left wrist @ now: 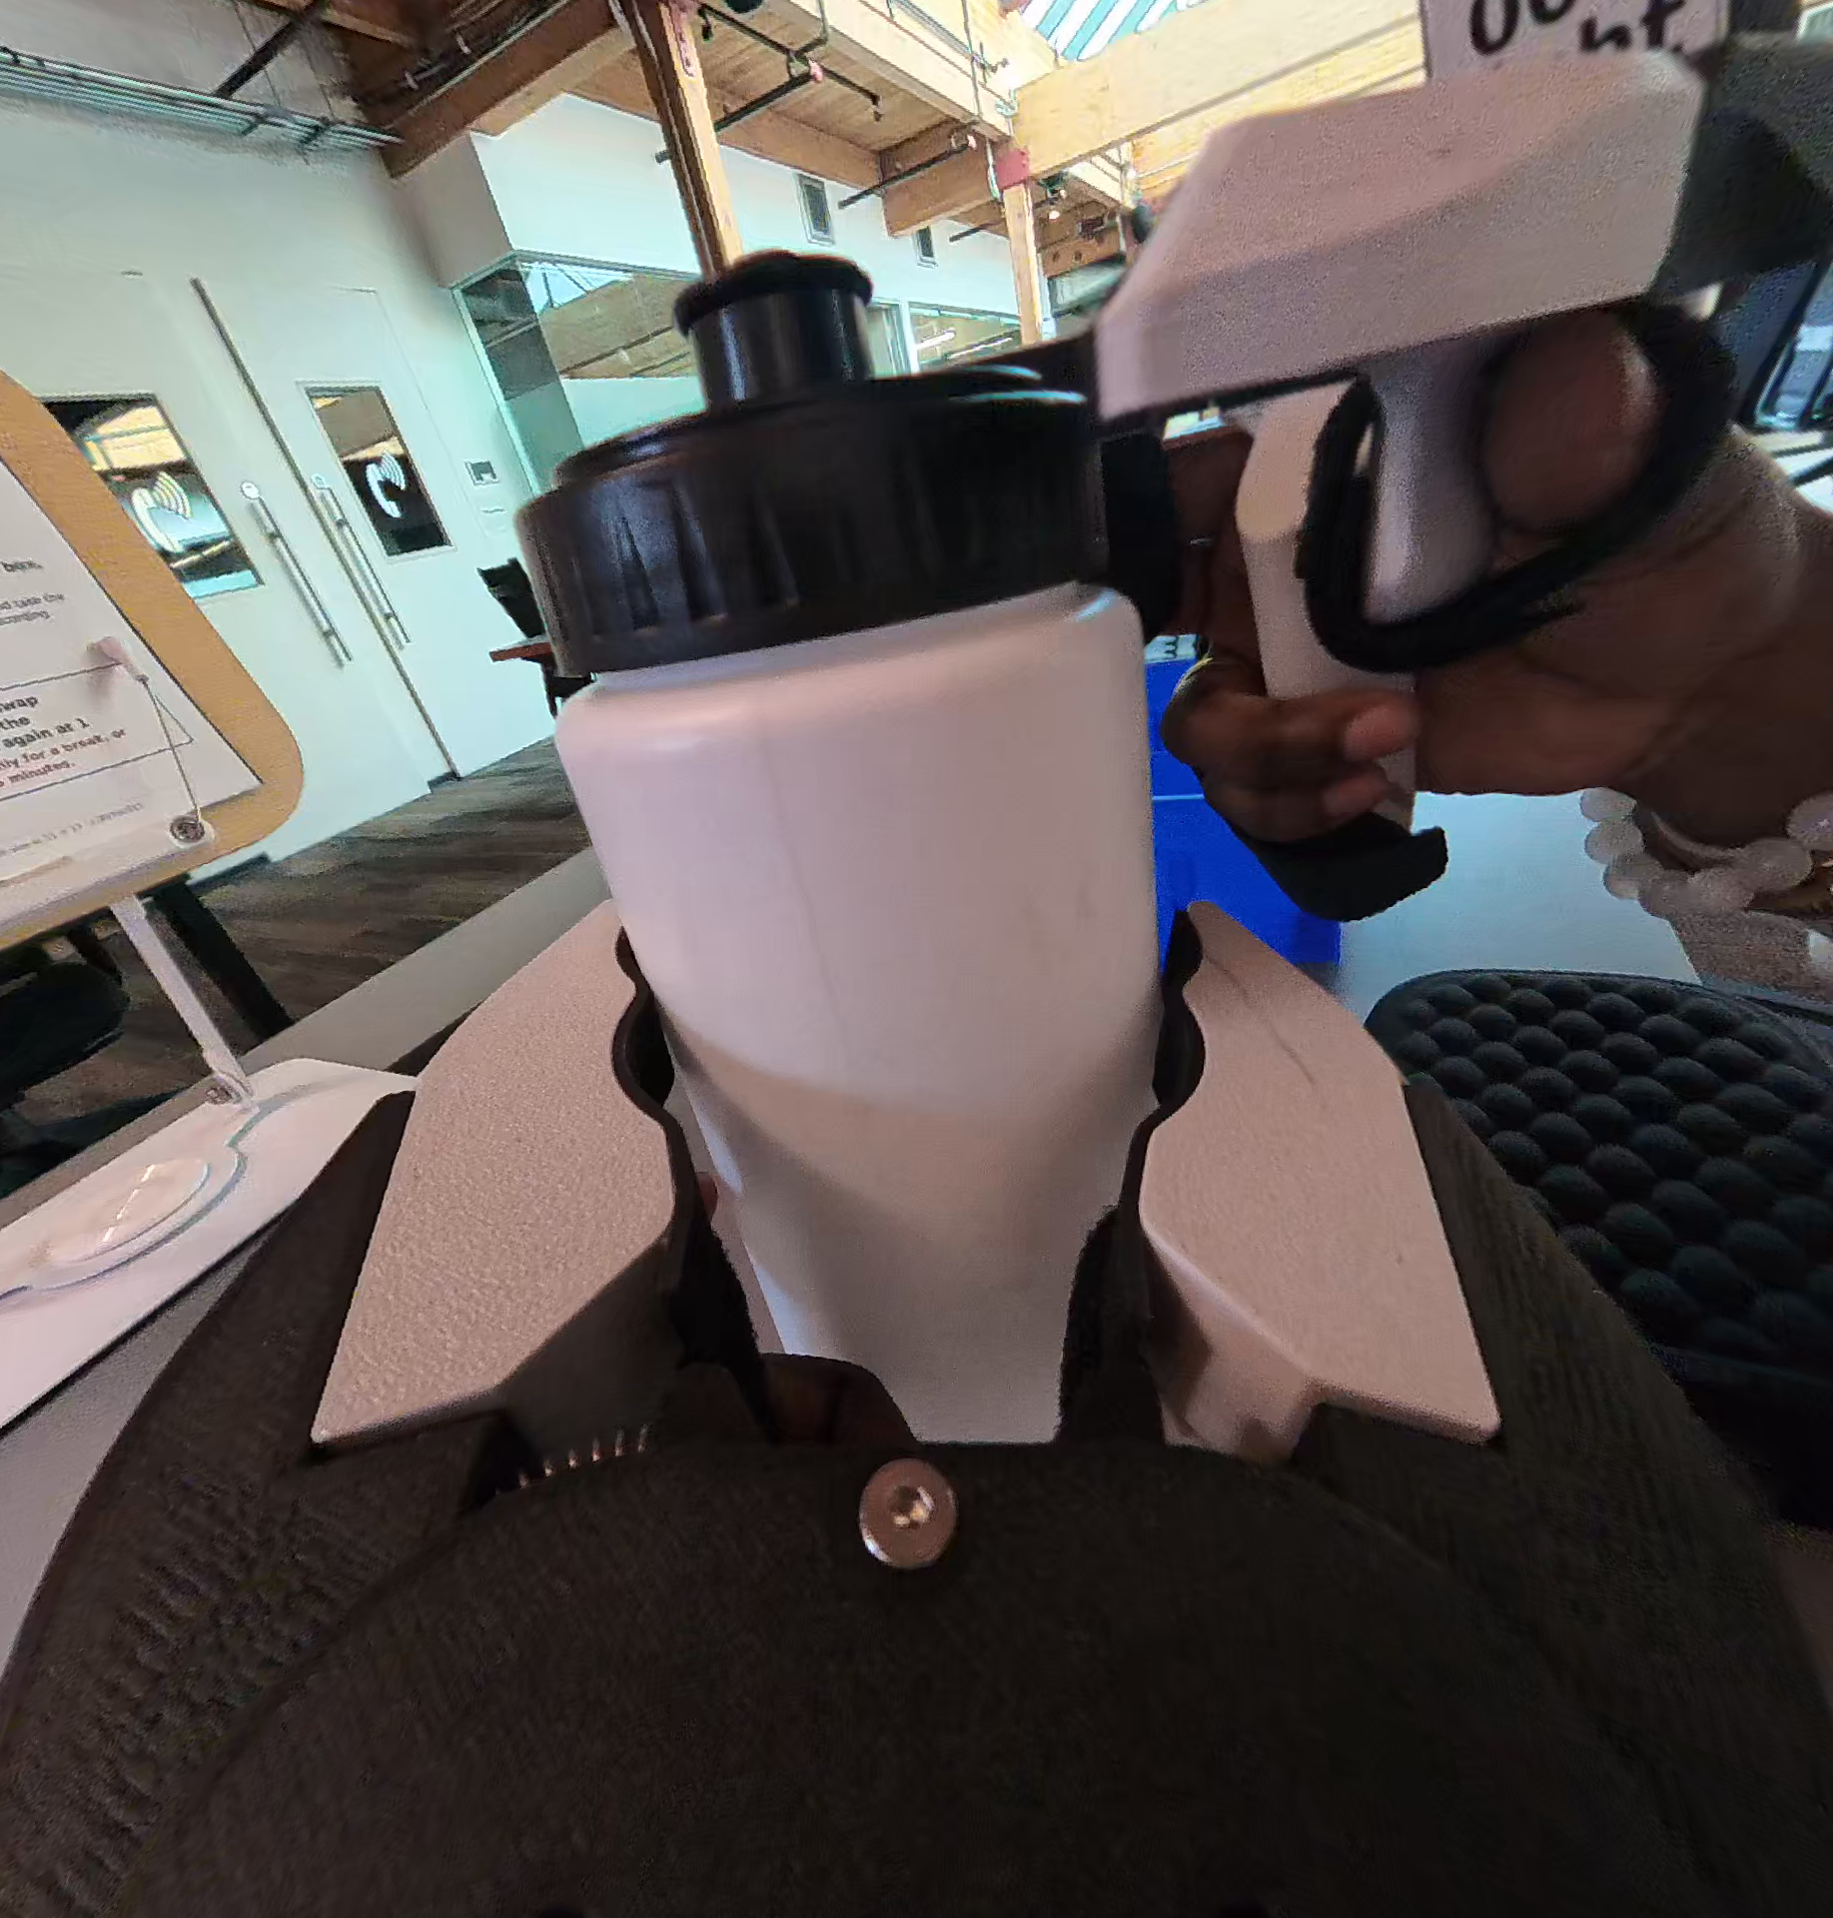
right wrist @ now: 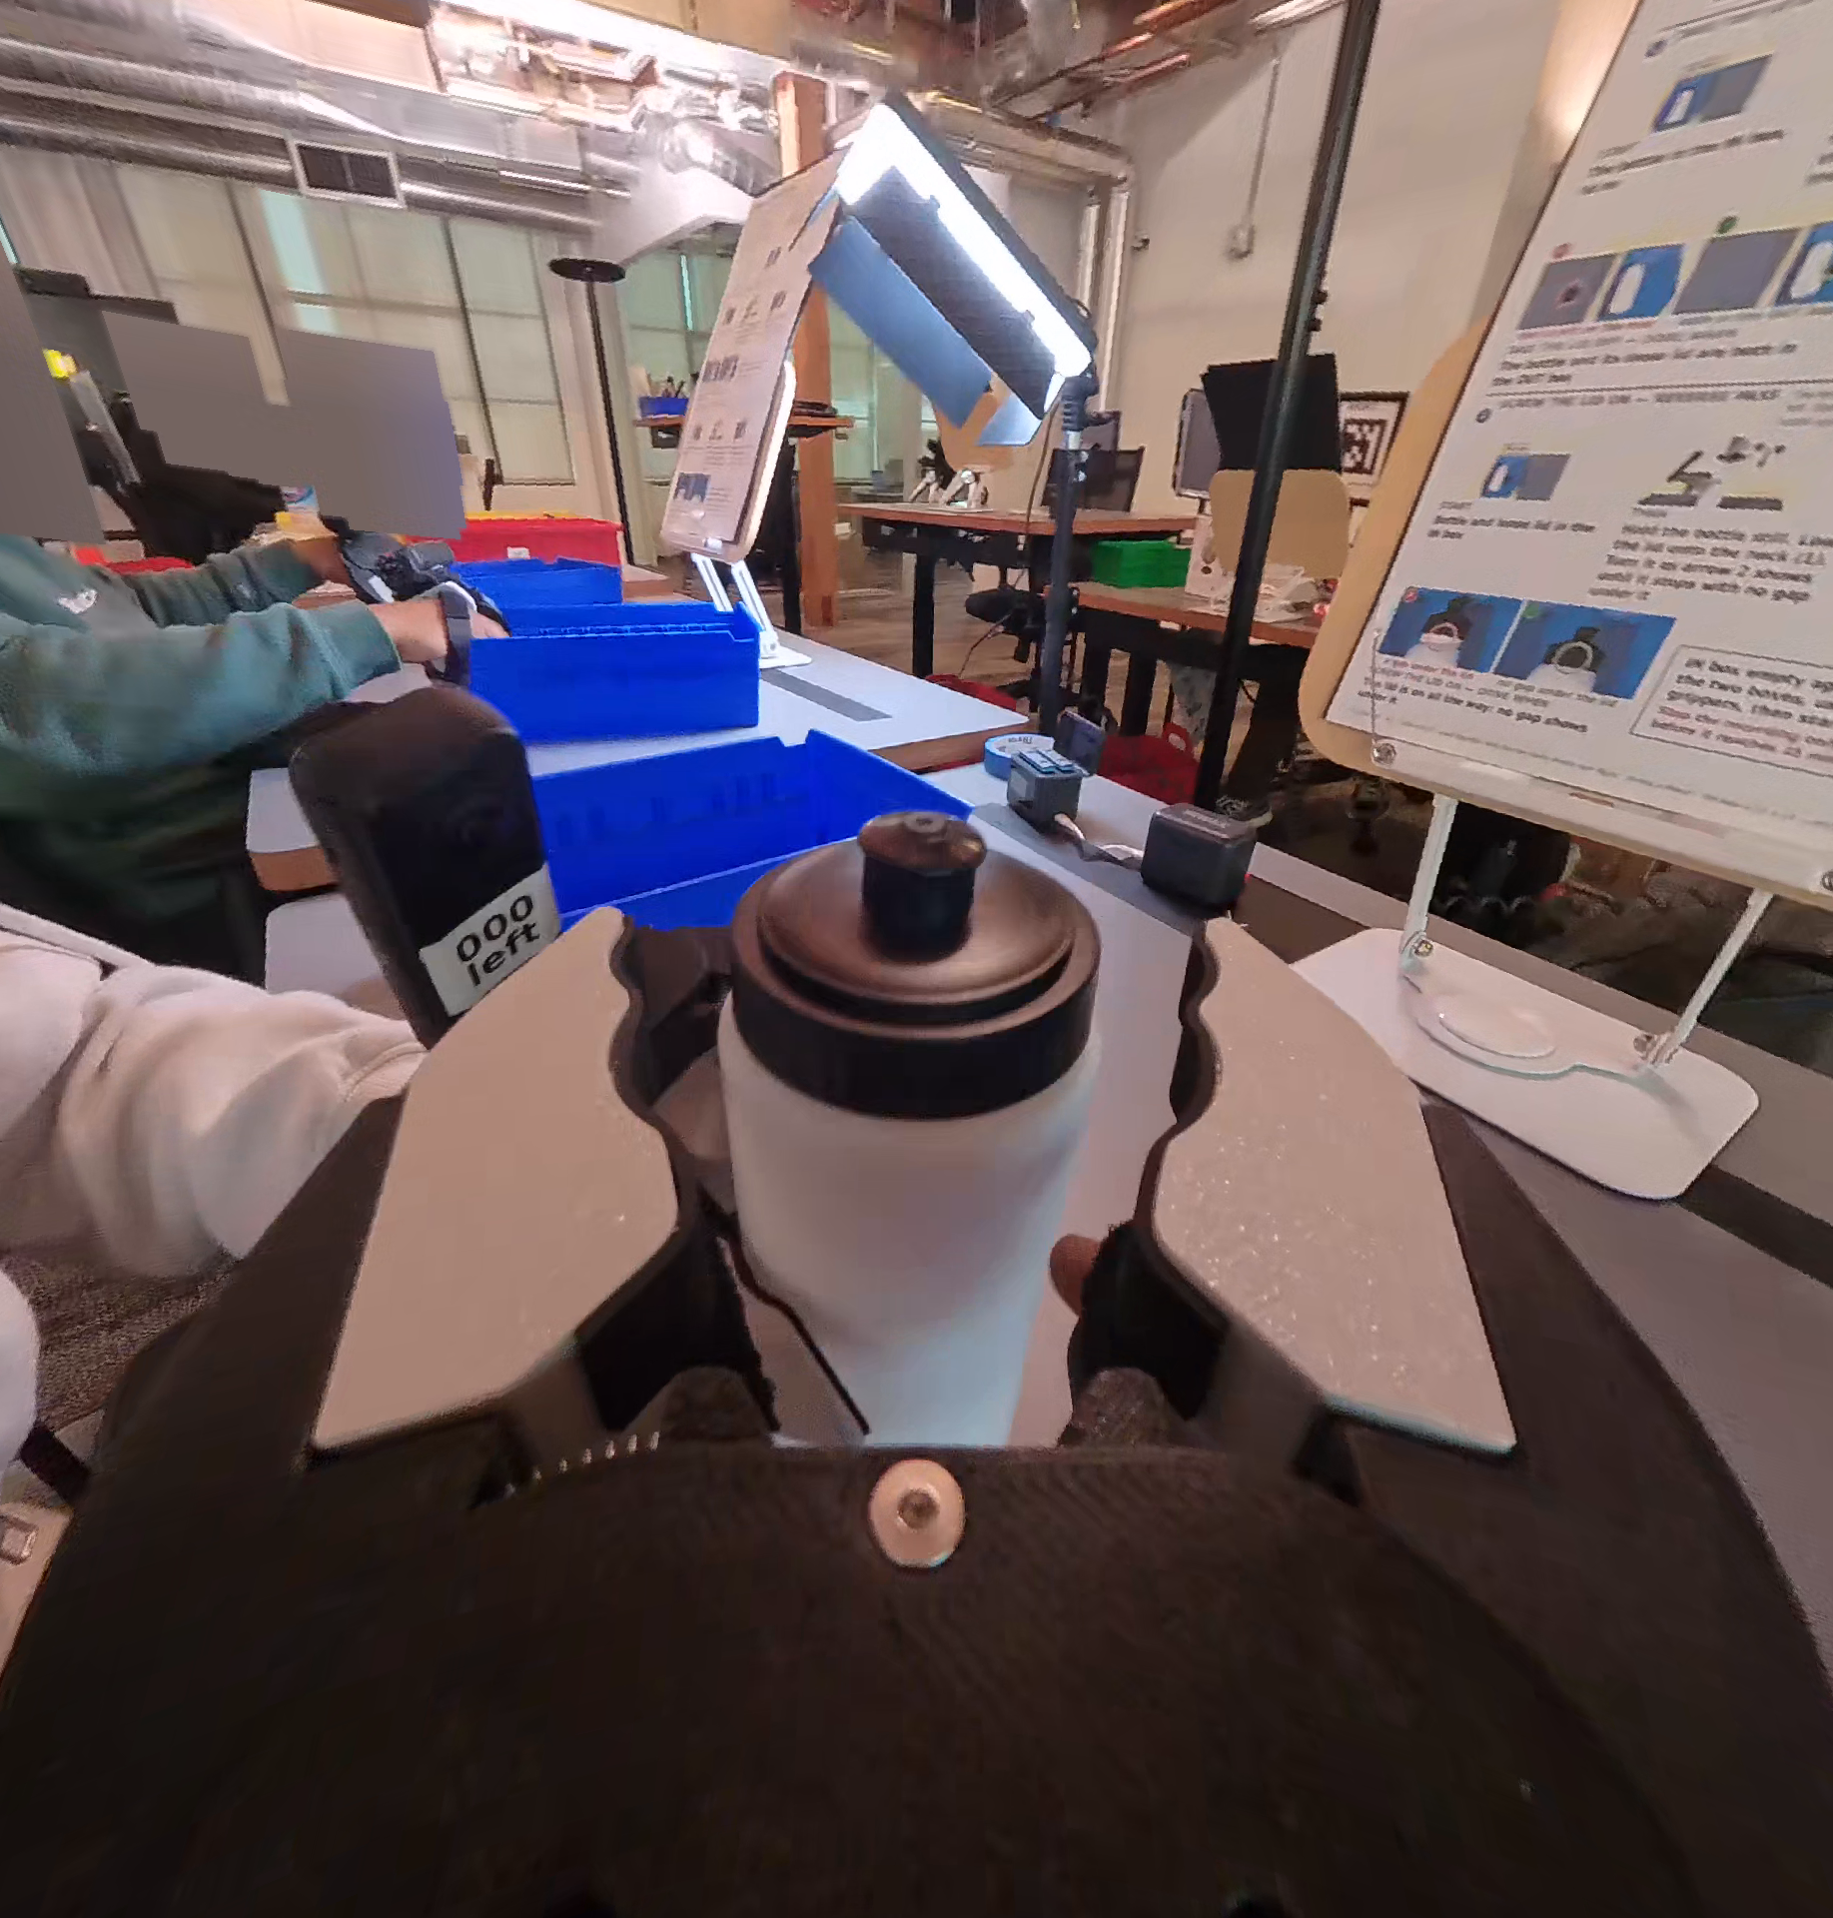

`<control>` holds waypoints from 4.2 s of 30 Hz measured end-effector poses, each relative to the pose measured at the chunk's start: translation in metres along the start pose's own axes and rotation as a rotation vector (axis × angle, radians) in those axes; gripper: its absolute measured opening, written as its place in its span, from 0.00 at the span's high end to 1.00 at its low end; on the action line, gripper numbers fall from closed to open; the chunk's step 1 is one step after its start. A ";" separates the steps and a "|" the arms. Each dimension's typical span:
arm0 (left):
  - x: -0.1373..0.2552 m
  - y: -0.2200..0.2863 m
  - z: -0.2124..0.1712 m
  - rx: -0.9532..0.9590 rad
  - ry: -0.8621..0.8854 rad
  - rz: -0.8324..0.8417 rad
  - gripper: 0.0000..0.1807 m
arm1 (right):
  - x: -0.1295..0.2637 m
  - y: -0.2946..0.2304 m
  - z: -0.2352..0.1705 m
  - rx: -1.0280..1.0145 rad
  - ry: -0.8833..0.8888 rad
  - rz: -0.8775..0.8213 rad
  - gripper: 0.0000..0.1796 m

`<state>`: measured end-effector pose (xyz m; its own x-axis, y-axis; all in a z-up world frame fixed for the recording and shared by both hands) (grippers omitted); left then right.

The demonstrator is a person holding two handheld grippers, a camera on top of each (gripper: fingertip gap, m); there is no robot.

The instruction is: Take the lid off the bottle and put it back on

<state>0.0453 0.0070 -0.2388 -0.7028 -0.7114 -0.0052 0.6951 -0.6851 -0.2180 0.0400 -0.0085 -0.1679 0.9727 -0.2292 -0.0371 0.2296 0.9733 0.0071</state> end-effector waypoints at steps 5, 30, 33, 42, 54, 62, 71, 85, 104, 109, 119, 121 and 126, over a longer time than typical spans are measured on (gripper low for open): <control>0.000 0.005 -0.011 0.003 -0.009 -0.023 0.49 | -0.007 -0.002 -0.020 0.023 -0.121 0.011 0.48; 0.009 0.027 -0.015 0.078 0.079 -0.385 0.51 | -0.003 -0.024 -0.027 -0.004 0.079 0.491 0.57; 0.009 0.024 -0.016 0.091 0.073 -0.361 0.51 | -0.005 -0.022 -0.025 -0.053 0.111 0.529 0.57; 0.007 0.011 -0.018 0.049 0.067 -0.124 0.51 | -0.006 0.002 -0.019 -0.080 0.118 -0.013 0.51; 0.007 0.003 -0.020 0.057 0.056 -0.026 0.51 | -0.022 -0.001 -0.023 0.049 0.001 -0.166 0.48; 0.011 0.012 -0.017 0.092 0.098 -0.195 0.51 | -0.026 -0.011 -0.033 0.109 -0.020 -0.114 0.55; 0.016 0.032 -0.014 0.157 0.149 -0.413 0.51 | -0.006 -0.034 -0.029 -0.044 0.159 0.508 0.56; 0.011 -0.014 -0.024 0.052 0.040 0.054 0.51 | -0.024 0.000 -0.027 0.043 0.213 -0.013 0.61; 0.016 -0.031 -0.028 0.041 0.022 0.166 0.51 | -0.020 0.012 -0.024 0.059 0.300 -0.081 0.51; 0.009 -0.002 -0.021 0.077 0.072 -0.071 0.51 | -0.018 -0.006 -0.027 0.070 0.270 0.033 0.60; 0.020 0.036 -0.011 0.167 0.174 -0.505 0.51 | 0.004 -0.035 -0.023 -0.120 0.257 0.443 0.60; 0.013 0.002 -0.018 0.087 0.125 -0.193 0.51 | 0.002 -0.020 -0.015 -0.075 0.351 0.299 0.55; 0.020 -0.036 -0.028 0.035 0.020 0.206 0.51 | -0.007 0.005 -0.016 0.015 0.365 0.026 0.53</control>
<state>0.0017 0.0217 -0.2584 -0.5476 -0.8342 -0.0654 0.8291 -0.5304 -0.1767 0.0337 -0.0014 -0.1839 0.9023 -0.1811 -0.3912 0.2081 0.9777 0.0273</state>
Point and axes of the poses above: each gripper's, where its closed fingertips meet, x back along the fingers, z out of its top, y = z × x across the jaws, the point moved 1 cm from there along x, back along the fingers, and after that the axes turned 11 degrees about -z, right-handed, at the moved point
